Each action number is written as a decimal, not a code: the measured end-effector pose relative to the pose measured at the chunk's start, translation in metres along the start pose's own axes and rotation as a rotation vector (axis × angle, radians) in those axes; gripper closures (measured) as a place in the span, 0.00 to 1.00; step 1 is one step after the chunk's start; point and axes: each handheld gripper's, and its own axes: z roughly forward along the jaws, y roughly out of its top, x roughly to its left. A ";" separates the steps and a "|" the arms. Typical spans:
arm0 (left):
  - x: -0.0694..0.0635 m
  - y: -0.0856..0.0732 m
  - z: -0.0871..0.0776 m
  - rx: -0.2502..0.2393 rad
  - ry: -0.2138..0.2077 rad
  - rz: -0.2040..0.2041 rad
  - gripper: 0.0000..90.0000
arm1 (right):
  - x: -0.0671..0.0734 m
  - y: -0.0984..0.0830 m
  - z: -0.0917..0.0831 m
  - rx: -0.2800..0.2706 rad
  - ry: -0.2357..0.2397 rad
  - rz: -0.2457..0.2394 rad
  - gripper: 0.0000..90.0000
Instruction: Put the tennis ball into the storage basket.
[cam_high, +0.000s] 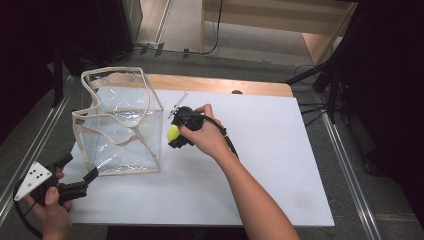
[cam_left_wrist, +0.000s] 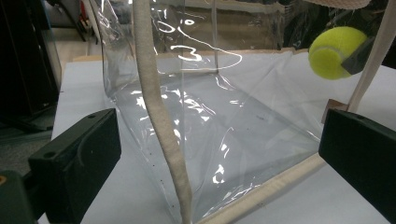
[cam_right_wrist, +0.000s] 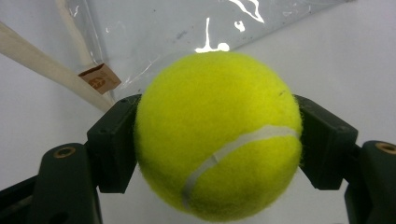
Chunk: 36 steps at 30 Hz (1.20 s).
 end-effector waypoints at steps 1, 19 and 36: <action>0.000 0.000 0.000 0.000 0.001 -0.001 0.00 | 0.001 0.001 -0.001 0.001 0.002 0.004 0.26; -0.001 0.000 0.001 -0.002 -0.001 -0.003 0.00 | -0.002 0.016 -0.021 -0.026 0.007 -0.026 0.26; -0.001 0.000 0.001 -0.002 -0.007 0.001 0.00 | -0.001 0.027 -0.037 -0.033 0.003 -0.036 0.26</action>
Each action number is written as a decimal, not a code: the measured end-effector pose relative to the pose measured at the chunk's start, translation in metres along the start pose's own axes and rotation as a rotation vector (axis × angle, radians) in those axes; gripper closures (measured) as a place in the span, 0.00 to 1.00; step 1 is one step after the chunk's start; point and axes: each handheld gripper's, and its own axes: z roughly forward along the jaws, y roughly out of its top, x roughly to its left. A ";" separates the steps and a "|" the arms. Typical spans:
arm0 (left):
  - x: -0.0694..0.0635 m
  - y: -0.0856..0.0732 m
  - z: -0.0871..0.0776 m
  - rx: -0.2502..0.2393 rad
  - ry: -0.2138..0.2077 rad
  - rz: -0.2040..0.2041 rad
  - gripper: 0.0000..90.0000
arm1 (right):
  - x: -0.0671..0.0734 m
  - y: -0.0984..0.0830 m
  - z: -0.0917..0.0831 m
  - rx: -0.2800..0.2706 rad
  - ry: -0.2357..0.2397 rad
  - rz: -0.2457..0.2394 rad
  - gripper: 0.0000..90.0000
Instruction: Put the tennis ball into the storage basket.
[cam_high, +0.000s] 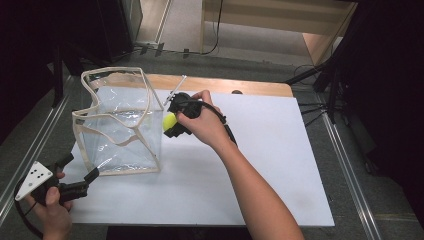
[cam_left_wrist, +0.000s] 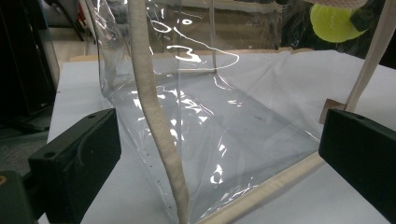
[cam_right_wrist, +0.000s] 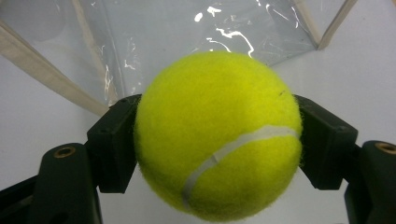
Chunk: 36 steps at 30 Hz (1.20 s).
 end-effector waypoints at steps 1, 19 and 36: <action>0.000 0.000 0.000 0.000 0.000 0.000 0.00 | 0.001 0.001 -0.001 0.001 0.000 0.005 0.26; 0.000 0.000 0.000 0.000 -0.001 0.001 0.00 | 0.003 0.018 -0.017 -0.005 -0.006 -0.028 0.26; -0.001 0.000 0.000 -0.004 -0.008 0.000 0.00 | 0.005 0.035 -0.035 -0.017 0.004 -0.037 0.26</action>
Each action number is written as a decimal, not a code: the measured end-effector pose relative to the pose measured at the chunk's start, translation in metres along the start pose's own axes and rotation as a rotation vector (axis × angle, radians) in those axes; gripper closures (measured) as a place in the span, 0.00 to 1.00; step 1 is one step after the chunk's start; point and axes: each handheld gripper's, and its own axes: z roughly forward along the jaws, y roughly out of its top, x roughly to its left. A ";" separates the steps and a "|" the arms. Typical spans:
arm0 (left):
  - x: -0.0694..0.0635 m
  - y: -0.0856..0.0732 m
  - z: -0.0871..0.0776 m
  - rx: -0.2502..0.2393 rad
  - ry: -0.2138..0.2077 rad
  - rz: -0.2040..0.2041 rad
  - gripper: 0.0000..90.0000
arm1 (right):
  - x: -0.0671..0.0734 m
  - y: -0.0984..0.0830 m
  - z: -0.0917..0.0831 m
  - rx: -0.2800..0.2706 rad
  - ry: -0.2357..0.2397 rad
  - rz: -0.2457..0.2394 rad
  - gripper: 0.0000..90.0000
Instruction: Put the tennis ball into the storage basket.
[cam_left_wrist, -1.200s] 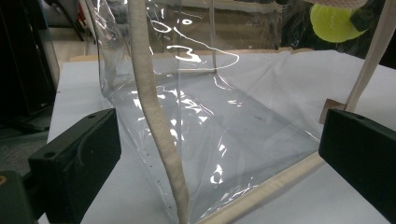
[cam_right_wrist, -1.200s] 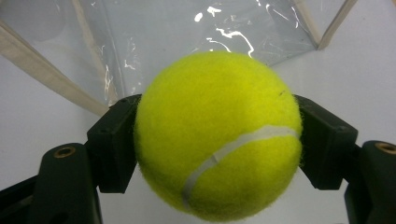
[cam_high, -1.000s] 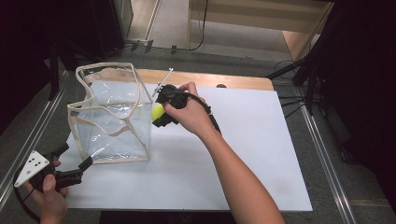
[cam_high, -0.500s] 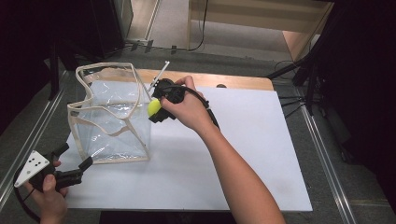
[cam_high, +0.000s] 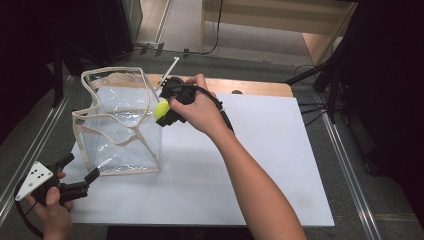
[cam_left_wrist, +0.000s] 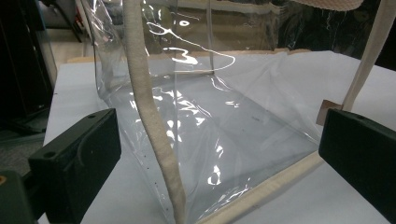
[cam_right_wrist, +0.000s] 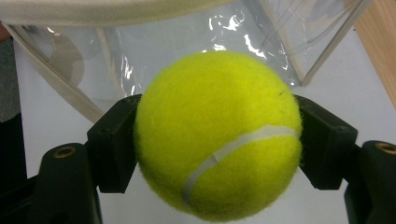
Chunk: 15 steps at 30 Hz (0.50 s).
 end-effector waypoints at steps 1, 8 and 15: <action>0.000 0.000 0.000 0.001 0.000 0.001 0.00 | -0.001 0.000 -0.001 -0.001 -0.001 -0.009 0.26; 0.000 0.000 0.000 0.000 -0.001 0.000 0.00 | 0.000 0.007 -0.009 -0.003 -0.001 -0.007 0.26; 0.000 0.000 0.000 -0.002 0.000 -0.002 0.00 | 0.000 0.013 -0.016 -0.014 0.003 -0.008 0.26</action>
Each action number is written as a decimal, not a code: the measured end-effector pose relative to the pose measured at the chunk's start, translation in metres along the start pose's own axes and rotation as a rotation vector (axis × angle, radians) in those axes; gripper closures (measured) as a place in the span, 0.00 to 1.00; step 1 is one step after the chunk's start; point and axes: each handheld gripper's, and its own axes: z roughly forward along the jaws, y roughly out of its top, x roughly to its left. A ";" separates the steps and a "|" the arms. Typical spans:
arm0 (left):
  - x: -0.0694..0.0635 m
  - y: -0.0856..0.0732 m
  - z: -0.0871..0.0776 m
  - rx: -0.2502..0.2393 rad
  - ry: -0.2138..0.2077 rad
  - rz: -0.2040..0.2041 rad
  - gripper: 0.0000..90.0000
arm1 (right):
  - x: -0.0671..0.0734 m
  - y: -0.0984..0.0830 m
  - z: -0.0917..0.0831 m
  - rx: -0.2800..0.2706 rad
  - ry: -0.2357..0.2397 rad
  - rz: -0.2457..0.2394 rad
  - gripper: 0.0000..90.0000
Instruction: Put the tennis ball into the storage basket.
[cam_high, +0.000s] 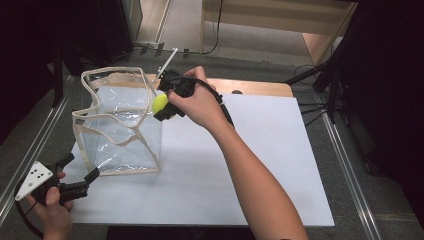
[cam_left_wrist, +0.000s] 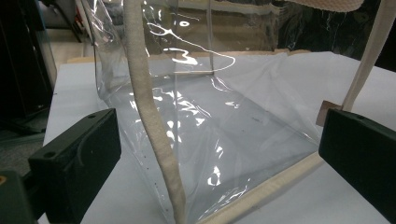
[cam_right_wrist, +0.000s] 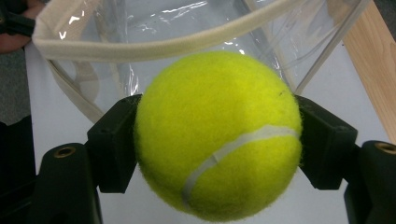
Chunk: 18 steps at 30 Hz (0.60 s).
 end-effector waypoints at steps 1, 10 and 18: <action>0.000 0.000 0.000 0.000 0.000 0.000 0.00 | -0.001 0.001 -0.001 -0.002 0.005 -0.006 0.26; 0.000 0.000 0.000 -0.003 -0.001 -0.002 0.00 | -0.003 0.010 -0.010 -0.006 0.008 -0.010 0.27; 0.000 0.000 0.000 -0.002 -0.001 -0.002 0.00 | -0.005 0.017 -0.015 -0.014 0.011 -0.016 0.27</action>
